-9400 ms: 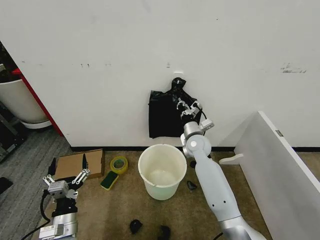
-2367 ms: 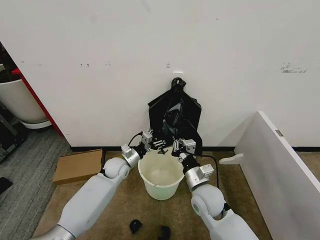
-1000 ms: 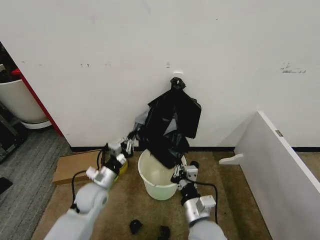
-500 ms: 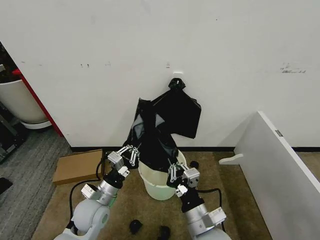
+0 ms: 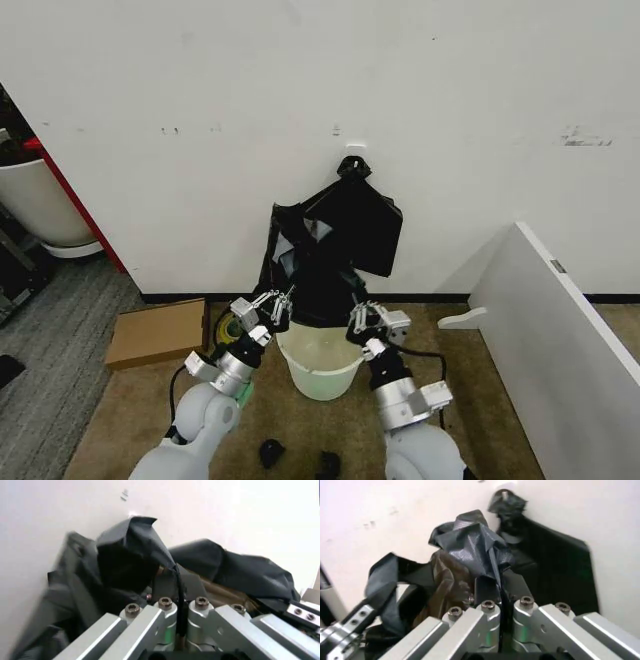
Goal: Place the garbage bag over the trash bin.
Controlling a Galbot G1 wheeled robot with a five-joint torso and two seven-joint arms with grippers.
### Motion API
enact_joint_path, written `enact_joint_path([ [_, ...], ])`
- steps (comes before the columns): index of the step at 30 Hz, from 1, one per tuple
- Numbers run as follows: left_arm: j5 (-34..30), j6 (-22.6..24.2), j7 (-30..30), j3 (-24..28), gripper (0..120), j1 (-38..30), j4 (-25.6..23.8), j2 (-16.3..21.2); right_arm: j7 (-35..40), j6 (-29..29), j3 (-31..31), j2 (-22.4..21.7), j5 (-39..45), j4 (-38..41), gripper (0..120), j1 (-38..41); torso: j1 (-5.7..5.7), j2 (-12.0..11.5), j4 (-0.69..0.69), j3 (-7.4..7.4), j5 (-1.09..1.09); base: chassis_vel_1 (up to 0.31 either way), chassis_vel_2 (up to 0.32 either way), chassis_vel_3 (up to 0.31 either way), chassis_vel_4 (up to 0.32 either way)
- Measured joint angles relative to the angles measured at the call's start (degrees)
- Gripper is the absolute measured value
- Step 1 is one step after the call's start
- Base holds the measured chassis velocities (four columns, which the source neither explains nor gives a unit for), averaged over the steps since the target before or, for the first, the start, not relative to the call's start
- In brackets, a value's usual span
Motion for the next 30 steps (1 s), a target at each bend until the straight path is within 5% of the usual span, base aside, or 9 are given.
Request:
enact_joint_path([
  [8,-2.09,0.83,-1.27,0.34,0,-1.63,2.34,-0.53,4.48,-5.06,-1.1,-0.36,1.86,2.76,0,-1.19,0.0,0.0,0.01,0.0,0.0,0.0,0.0,0.0,0.0],
  [20,-4.54,1.1,-1.47,0.95,0,-2.81,8.67,-2.69,1.61,-2.37,2.16,2.0,-2.09,-3.07,0,0.72,0.0,0.0,0.0,0.0,0.0,0.0,0.0,0.0,0.0],
  [30,-2.87,0.88,-1.15,1.24,0,-1.48,10.82,-2.06,2.15,-4.49,2.28,-0.17,-2.71,-6.35,0,0.75,0.0,0.0,0.0,0.0,0.01,0.0,0.0,0.0,0.0],
])
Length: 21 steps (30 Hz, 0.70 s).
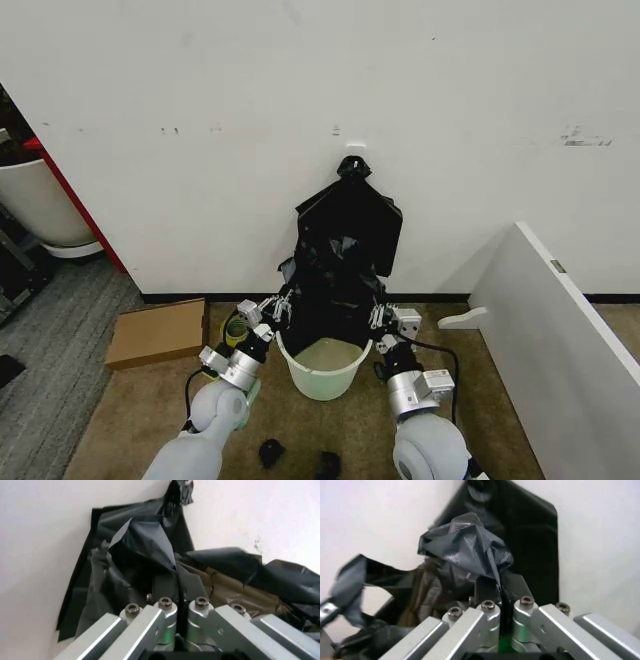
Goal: Place the garbage bag over the trash bin.
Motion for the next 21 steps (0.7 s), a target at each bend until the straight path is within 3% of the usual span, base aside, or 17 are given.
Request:
enact_joint_path([
  [8,2.84,-0.83,-0.27,-0.05,0,2.12,0.23,0.59,2.91,-3.99,-1.64,-3.27,0.93,-0.62,0,-0.58,0.0,0.0,0.0,0.0,-0.02,0.0,0.0,0.0,0.0],
  [15,8.22,-1.57,-3.28,-1.4,0,5.83,-4.17,4.96,7.56,-8.94,-7.54,-9.42,5.91,0.97,0,-2.52,0.0,0.0,0.0,0.0,-0.01,0.0,0.0,0.0,0.0],
  [21,13.53,-1.41,-6.28,-2.76,0,9.25,-7.3,8.16,9.74,-9.74,-9.27,-10.52,12.8,1.98,0,-1.62,0.0,0.0,0.0,-0.01,-0.01,0.0,0.0,0.0,0.0],
])
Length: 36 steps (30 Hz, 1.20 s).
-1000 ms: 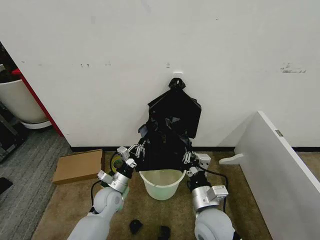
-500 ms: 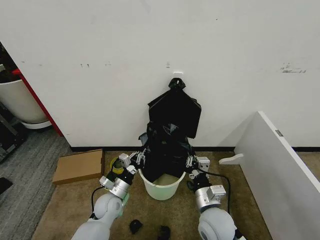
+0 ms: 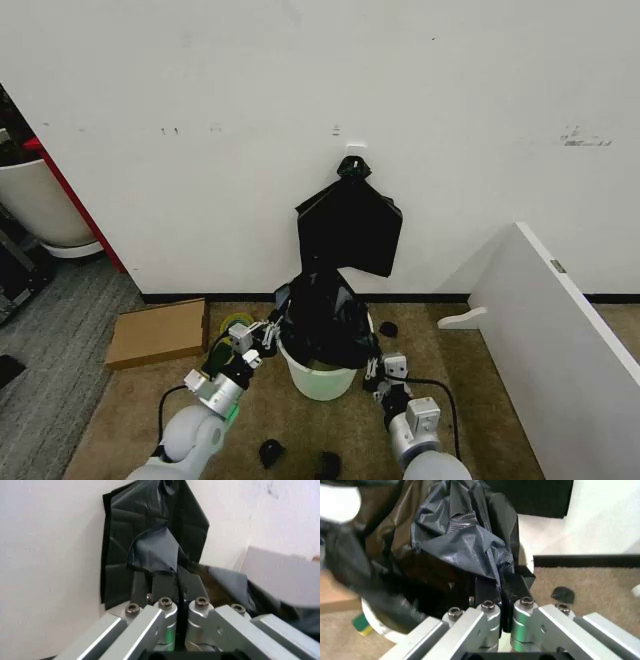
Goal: Place the garbage bag over the trash bin.
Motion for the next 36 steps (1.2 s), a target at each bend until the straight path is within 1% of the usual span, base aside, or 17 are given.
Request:
enact_joint_path([
  [1,1.49,0.2,-0.86,-0.18,0,0.81,-0.68,0.68,0.75,0.05,-0.05,0.08,1.34,0.26,0,0.09,0.0,0.0,0.0,0.0,0.0,0.0,0.0,0.0,0.0],
  [2,1.49,0.2,-0.86,-0.18,0,0.81,-0.68,0.68,0.75,0.05,-0.05,0.08,1.34,0.26,0,0.09,0.0,0.0,0.0,0.0,0.0,0.0,0.0,0.0,0.0],
  [4,4.2,0.65,-2.69,-0.46,0,2.44,-1.87,1.85,2.21,0.16,-0.43,0.11,3.0,0.68,0,0.1,0.0,0.0,0.0,0.0,0.0,0.0,0.0,0.0,0.0],
  [7,8.22,1.17,-6.23,-0.68,0,4.62,-2.45,2.66,3.4,0.95,-1.41,-0.48,3.92,0.83,0,-0.54,0.0,0.0,0.01,0.0,0.0,0.0,0.0,0.0,0.0],
  [10,10.19,1.26,-7.89,-0.74,0,5.27,-1.75,2.34,3.68,1.64,-2.28,-1.09,3.95,0.58,0,-1.13,0.0,0.0,-0.01,0.0,0.0,0.0,0.0,0.0,0.0],
  [14,12.81,1.5,-10.79,-0.59,0,6.24,-0.36,1.11,4.17,2.72,-3.69,-1.59,5.25,-0.49,0,-1.81,0.0,0.0,-0.01,0.0,0.0,0.0,0.0,0.0,0.0],
  [16,13.4,1.54,-11.2,-0.58,0,6.47,-0.16,0.94,4.0,3.58,-3.87,-1.57,5.66,-0.94,0,-1.85,0.0,0.0,0.0,0.0,0.0,0.0,0.0,0.0,0.0],
  [19,15.01,1.58,-11.91,-0.59,0,6.91,0.23,0.82,1.44,7.48,-4.0,-1.46,6.32,-3.02,0,-1.78,0.0,0.0,-0.01,0.0,0.0,0.0,0.0,0.0,0.0],
  [21,16.46,2.05,-12.81,-0.62,0,7.12,0.86,0.9,-2.76,11.31,-3.87,-1.43,7.24,-5.49,0,-1.33,0.0,0.0,0.0,0.0,0.01,0.0,0.0,0.0,0.0],
  [23,17.07,2.28,-12.99,-0.62,0,7.05,1.63,0.94,-5.18,12.99,-3.62,-1.36,8.25,-7.29,0,-0.78,0.0,0.0,0.0,0.0,0.01,0.0,0.0,0.0,0.0],
  [25,17.28,2.35,-12.99,-0.58,0,6.94,2.0,0.92,-5.97,13.54,-3.52,-1.29,8.64,-8.09,0,-0.51,0.0,0.0,0.0,0.0,0.01,0.0,0.0,0.0,0.0],
  [29,18.38,2.76,-13.02,-0.01,0,5.89,4.27,0.06,-8.93,15.78,-2.57,-0.88,9.53,-12.09,0,0.32,0.0,0.0,0.0,0.0,0.01,0.0,0.0,0.0,0.0],
  [31,18.54,2.89,-13.14,0.06,0,5.68,4.62,-0.15,-9.18,16.02,-2.39,-0.8,9.55,-12.6,0,0.36,0.0,0.0,0.0,0.0,0.01,0.0,0.0,0.0,0.0],
  [36,19.85,4.19,-14.42,0.67,0,4.1,7.34,-1.77,-10.97,18.11,-0.49,0.2,10.06,-17.25,0,0.76,0.0,0.0,-0.01,0.0,0.01,0.0,0.0,0.0,0.0],
])
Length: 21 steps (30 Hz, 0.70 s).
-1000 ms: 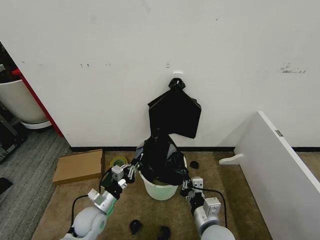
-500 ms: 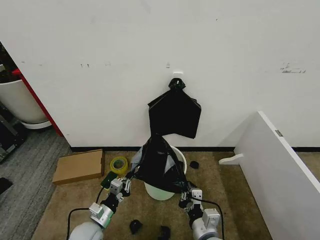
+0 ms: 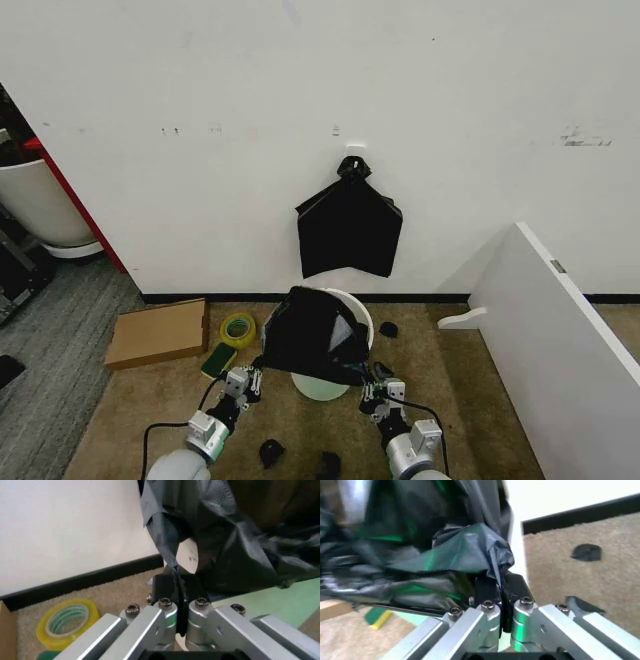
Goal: Place the garbage bag over the trash bin.
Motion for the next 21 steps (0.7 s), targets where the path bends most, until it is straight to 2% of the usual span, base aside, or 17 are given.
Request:
enact_joint_path([
  [5,0.25,0.55,-0.37,0.15,0,-0.71,0.97,-0.41,-2.64,1.35,1.39,0.82,1.65,-3.09,0,0.38,0.0,0.0,0.0,0.0,0.01,0.0,0.0,0.0,0.0],
  [15,-0.21,3.91,-3.43,0.12,0,-1.95,1.52,-0.7,-16.62,6.41,4.43,3.16,4.62,-12.62,0,3.0,0.0,0.0,0.01,0.0,0.0,0.0,0.0,0.0,0.0],
  [21,-2.18,5.02,-4.59,0.0,0,-1.94,1.41,-0.99,-19.67,7.54,5.03,4.24,3.52,-16.65,0,4.17,0.0,0.0,0.0,0.0,0.0,0.0,0.0,0.0,0.0],
])
